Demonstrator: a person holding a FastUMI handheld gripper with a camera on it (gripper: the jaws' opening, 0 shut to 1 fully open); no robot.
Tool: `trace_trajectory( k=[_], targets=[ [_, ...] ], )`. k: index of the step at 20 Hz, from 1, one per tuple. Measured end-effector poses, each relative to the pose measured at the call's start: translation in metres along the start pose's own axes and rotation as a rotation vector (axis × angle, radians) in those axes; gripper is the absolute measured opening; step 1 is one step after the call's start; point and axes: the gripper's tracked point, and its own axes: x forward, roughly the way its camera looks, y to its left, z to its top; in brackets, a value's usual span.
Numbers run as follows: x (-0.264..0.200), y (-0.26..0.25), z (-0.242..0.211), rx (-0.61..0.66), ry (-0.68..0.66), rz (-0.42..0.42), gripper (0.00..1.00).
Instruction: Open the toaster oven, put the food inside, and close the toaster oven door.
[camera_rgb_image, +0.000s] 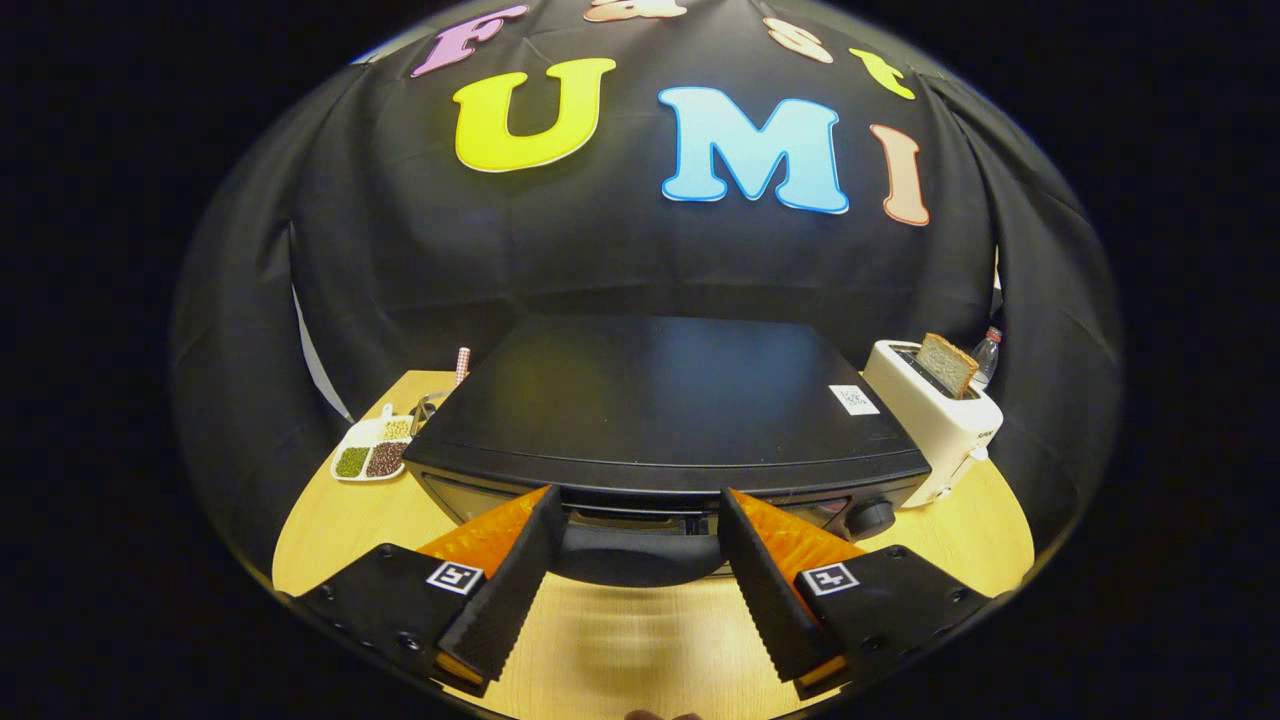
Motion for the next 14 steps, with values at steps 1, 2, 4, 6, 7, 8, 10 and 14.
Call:
trace_trajectory(
  k=[1,2,4,6,7,8,10,14],
  targets=[
    [-0.002,0.001,-0.001,0.003,0.004,0.005,1.00],
    [-0.004,0.001,-0.005,0.006,0.017,0.010,1.00],
    [-0.015,0.001,-0.019,0.001,0.030,0.014,0.99],
    [-0.025,0.002,-0.028,-0.024,0.038,0.004,0.99],
    [-0.028,0.002,-0.033,-0.020,0.051,-0.004,0.99],
    [-0.032,0.003,-0.041,-0.012,0.062,-0.011,0.99],
    [-0.037,0.005,-0.050,-0.025,0.079,-0.017,0.99],
    [-0.048,0.006,-0.078,-0.020,0.142,-0.015,0.99]
  ],
)
